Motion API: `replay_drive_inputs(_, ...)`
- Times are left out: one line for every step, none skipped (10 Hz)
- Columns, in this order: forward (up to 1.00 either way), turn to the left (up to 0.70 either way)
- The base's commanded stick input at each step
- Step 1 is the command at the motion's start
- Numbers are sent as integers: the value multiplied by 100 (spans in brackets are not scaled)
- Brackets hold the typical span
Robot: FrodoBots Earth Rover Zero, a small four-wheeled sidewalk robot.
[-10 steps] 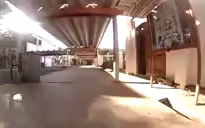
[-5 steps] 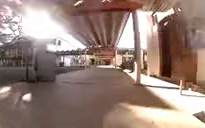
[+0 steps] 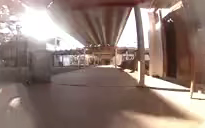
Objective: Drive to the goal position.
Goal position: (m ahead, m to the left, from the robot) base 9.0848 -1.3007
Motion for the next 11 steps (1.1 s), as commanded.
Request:
replay_drive_inputs(70, 0)
replay_drive_inputs(70, 0)
replay_drive_inputs(70, 0)
replay_drive_inputs(70, -30)
replay_drive_inputs(70, -21)
replay_drive_inputs(70, -12)
replay_drive_inputs(70, -5)
replay_drive_inputs(70, 0)
replay_drive_inputs(70, 0)
replay_drive_inputs(70, 0)
replay_drive_inputs(70, 0)
